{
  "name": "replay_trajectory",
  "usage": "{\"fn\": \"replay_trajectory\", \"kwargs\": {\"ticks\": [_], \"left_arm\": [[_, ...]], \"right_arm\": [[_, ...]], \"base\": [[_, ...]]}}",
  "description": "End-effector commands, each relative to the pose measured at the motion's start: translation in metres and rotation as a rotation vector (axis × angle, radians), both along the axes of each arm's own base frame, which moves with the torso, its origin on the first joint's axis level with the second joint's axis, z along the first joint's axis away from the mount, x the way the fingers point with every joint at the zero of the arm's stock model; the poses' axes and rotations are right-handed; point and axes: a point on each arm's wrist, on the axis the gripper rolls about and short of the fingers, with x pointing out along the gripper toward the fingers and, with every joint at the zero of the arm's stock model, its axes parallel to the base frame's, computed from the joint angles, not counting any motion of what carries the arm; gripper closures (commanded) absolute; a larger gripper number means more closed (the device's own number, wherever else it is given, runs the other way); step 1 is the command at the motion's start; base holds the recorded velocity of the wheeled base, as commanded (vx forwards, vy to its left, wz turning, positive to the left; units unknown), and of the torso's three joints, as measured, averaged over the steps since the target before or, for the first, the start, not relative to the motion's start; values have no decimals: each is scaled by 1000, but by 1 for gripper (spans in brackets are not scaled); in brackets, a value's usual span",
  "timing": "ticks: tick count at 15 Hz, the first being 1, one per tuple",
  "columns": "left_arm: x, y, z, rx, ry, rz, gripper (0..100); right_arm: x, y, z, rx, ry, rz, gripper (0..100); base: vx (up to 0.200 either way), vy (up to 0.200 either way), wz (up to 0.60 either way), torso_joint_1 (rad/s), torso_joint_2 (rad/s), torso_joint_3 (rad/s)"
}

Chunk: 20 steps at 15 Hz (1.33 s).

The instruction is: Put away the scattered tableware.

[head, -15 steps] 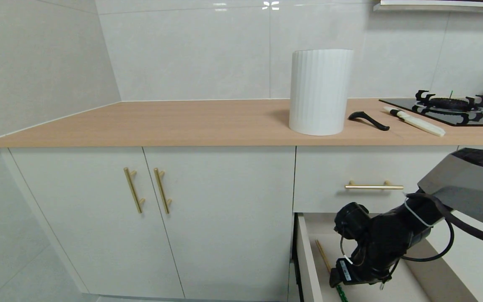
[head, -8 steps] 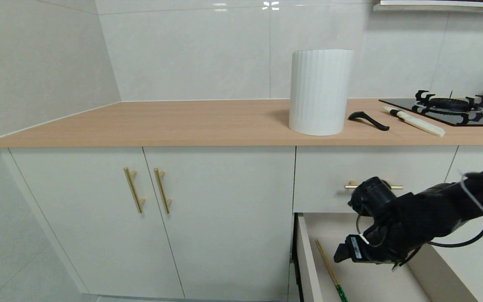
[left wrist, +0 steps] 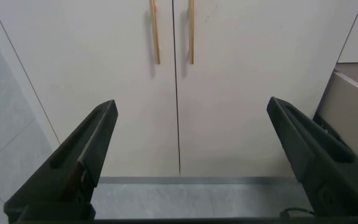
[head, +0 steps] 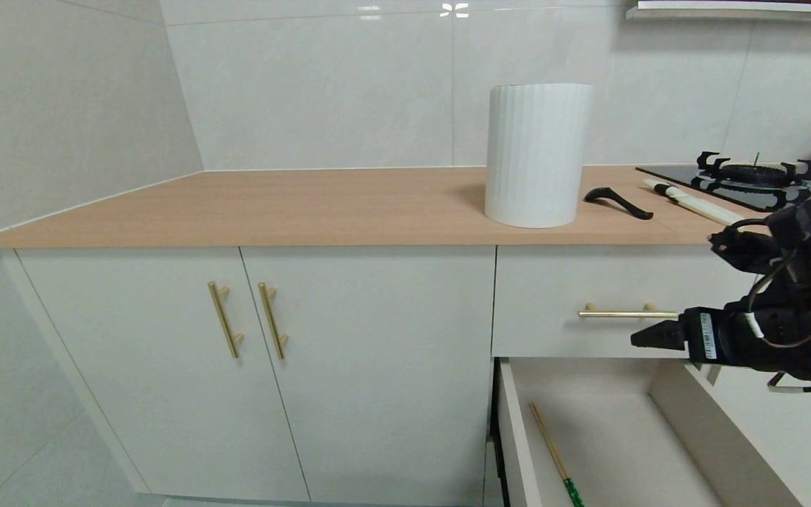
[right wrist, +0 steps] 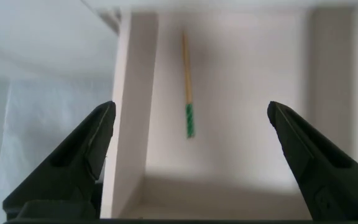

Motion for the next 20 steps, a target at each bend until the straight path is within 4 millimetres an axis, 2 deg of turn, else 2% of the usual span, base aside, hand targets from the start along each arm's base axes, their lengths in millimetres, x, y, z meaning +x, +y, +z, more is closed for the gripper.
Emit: {"fn": "replay_trajectory", "kwargs": {"ticks": [1, 7, 10, 20], "left_arm": [[0, 0, 0, 0, -1, 0, 0], [0, 0, 0, 0, -1, 0, 0], [0, 0, 0, 0, -1, 0, 0], [0, 0, 0, 0, 1, 0, 0]], "right_arm": [[-17, -7, 18, 21, -78, -6, 0], [-18, -7, 16, 17, -71, -3, 0], [-18, -7, 15, 15, -70, -4, 0], [-19, -5, 10, -7, -56, 26, 0]], "base": [[0, 0, 0, 0, 0, 0], [0, 0, 0, 4, -22, -12], [0, 0, 0, 40, -246, -240], [0, 0, 0, 180, -473, -289]]}}
